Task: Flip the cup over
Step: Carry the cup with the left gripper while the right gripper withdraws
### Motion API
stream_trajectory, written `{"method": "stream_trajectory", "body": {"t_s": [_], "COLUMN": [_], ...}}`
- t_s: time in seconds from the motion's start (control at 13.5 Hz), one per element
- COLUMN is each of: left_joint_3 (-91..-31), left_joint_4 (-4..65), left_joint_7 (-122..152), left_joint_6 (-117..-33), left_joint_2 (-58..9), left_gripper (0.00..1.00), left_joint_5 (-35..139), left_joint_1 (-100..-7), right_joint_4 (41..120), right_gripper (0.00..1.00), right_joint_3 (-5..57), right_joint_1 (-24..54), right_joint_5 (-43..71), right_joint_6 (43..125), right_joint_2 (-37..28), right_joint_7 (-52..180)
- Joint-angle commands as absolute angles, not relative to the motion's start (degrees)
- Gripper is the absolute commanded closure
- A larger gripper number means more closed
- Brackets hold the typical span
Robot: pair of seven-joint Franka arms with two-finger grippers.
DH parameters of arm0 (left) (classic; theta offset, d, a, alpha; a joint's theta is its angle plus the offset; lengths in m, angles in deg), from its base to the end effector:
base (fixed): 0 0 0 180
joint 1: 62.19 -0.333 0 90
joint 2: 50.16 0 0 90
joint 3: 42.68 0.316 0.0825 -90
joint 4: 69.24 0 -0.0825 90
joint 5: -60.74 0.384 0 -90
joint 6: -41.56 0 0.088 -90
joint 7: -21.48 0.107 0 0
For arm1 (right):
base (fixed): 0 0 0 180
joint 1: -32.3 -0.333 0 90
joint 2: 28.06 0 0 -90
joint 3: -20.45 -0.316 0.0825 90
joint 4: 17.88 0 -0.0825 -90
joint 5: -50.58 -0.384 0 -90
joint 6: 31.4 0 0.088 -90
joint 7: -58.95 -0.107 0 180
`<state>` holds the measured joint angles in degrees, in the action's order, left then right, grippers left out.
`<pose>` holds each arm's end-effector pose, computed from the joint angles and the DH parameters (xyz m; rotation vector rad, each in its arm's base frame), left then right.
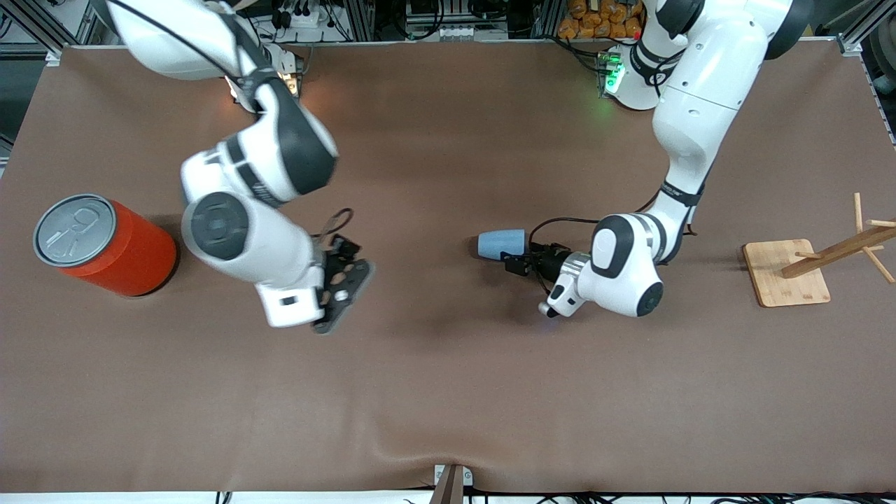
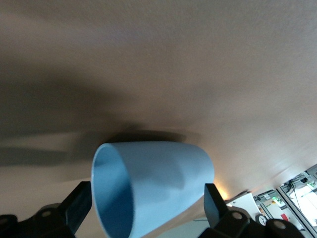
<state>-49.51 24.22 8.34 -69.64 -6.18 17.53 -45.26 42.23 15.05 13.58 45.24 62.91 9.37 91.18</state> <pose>0.5760 -0.2968 0.1604 2.4509 0.3516 -0.8408 0.6717 0.2878 0.4557 -2.6522 -1.3743 0.0632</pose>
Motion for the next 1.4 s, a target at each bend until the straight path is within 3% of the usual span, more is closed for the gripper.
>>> {"method": "stream_trajectory", "body": {"t_s": [0.0, 0.37, 0.44, 0.52, 0.66, 0.96, 1.33], "left_joint_3": [-49.2, -49.1, -49.1, -49.1, -49.1, -48.7, -48.4], "left_joint_4": [24.9, 24.8, 24.9, 25.1, 25.2, 25.4, 24.4], "left_joint_7": [6.8, 6.6, 6.5, 5.6, 3.9, 1.9, -4.3], "left_joint_6": [-72.8, -73.6, -73.6, -73.5, -72.9, -71.2, -71.1], "left_joint_2": [-6.5, -6.0, -6.0, -6.0, -6.2, -7.4, -11.0], "left_gripper": [0.0, 0.0, 0.43, 0.71, 1.0, 1.0, 1.0], "left_joint_5": [16.4, 14.7, 14.7, 14.8, 15.4, 17.0, 31.3], "left_joint_1": [-43.5, -42.3, -42.1, -41.9, -41.6, -41.6, -42.6], "right_joint_4": [43.7, 43.9, 44.0, 44.0, 44.0, 44.0, 43.9], "right_gripper": [0.0, 0.0, 0.0, 0.0, 0.0, 0.0, 0.0], "right_joint_3": [14.2, 14.2, 14.1, 14.1, 14.1, 14.2, 14.8], "right_joint_1": [16.9, 20.3, 21.1, 21.8, 22.4, 24.0, 25.2], "right_joint_5": [42.3, 42.3, 42.4, 42.3, 41.8, 41.2, 42.0], "right_joint_6": [61.2, 58.1, 57.6, 56.4, 56.0, 54.7, 53.7], "right_joint_2": [8.3, 6.8, 6.7, 6.7, 6.1, 5.5, 5.5], "right_joint_7": [95.8, 96.7, 96.7, 97.3, 98.7, 100.9, 101.2]}}
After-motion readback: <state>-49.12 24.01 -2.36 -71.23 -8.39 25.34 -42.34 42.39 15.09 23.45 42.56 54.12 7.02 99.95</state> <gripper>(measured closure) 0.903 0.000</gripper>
